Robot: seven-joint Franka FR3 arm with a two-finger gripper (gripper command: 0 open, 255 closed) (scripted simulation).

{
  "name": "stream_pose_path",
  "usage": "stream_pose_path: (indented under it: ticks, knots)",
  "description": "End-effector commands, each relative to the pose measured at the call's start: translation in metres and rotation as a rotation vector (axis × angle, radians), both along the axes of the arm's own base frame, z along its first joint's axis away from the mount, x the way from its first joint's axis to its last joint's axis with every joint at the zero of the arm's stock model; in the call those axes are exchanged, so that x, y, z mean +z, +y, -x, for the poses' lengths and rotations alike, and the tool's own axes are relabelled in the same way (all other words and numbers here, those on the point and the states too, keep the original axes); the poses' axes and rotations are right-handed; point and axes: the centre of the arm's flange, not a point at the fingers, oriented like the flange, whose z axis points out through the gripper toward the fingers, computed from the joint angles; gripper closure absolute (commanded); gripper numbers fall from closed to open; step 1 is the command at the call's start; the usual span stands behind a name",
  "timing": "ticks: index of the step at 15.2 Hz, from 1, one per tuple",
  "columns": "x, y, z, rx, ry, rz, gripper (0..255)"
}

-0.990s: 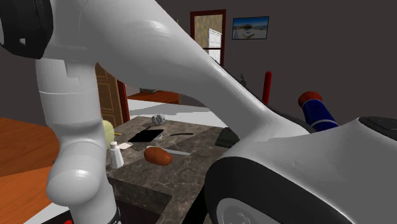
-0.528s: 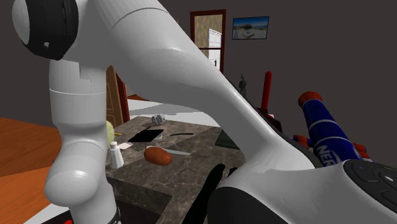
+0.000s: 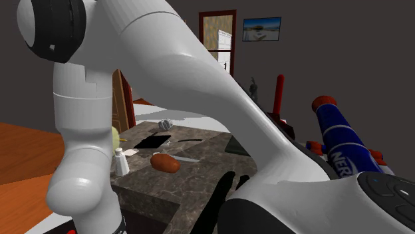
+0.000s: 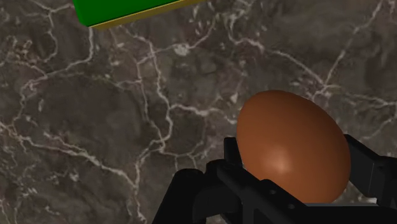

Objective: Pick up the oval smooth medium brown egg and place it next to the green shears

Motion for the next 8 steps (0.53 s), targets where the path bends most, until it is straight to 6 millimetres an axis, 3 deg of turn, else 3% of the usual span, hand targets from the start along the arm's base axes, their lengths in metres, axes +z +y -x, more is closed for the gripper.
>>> stream_pose_path:
  ticks: [1, 6, 8]
  knots:
    - [0.000, 0.000, 0.000, 0.000, 0.000, 0.000, 0]
    - [0.000, 0.000, 0.000, 0.000, 0.000, 0.000, 0]
    - [0.026, 0.001, -0.002, 0.000, 0.000, 0.000, 0]
